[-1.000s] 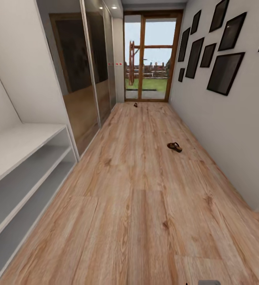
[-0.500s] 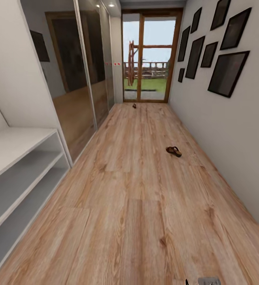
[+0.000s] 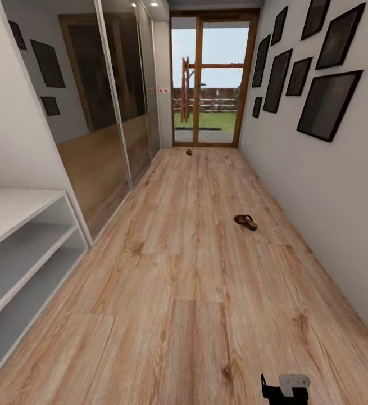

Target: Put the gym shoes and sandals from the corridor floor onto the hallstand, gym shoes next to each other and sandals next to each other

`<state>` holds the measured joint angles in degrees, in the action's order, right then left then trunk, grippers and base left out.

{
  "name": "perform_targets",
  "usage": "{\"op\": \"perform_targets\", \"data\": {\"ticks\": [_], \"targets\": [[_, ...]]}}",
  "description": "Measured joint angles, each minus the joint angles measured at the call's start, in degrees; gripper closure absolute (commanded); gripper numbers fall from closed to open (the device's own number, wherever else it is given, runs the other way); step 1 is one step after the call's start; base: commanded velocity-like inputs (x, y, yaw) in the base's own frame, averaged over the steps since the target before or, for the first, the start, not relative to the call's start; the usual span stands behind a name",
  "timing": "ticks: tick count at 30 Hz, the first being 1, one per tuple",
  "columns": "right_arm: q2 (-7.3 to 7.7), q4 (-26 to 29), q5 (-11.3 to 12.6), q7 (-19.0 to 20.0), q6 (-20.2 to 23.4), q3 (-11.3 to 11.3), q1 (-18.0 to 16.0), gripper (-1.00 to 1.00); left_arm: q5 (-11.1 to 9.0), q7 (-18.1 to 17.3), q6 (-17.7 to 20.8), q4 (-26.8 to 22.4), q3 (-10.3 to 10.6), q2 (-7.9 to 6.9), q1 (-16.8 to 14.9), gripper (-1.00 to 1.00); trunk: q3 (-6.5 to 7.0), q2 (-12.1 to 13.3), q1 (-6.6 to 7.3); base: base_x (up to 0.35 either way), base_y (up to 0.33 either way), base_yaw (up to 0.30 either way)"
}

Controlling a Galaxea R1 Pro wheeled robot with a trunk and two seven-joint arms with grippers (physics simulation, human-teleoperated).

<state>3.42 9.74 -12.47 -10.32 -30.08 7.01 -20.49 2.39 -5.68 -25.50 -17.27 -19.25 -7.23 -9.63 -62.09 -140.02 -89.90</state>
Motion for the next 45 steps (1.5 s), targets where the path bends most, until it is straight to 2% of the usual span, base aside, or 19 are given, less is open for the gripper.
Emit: {"op": "perform_targets", "data": {"ticks": [45], "targets": [[0.03, -0.11, -0.02, -0.13, 0.00, 0.00, 0.01, -1.00, 0.00, -0.01, 0.00, 0.00, -0.04, 0.00, 0.00, -1.00, 0.00, 0.00, 0.00, 0.303, -0.134, 0.000]]}}
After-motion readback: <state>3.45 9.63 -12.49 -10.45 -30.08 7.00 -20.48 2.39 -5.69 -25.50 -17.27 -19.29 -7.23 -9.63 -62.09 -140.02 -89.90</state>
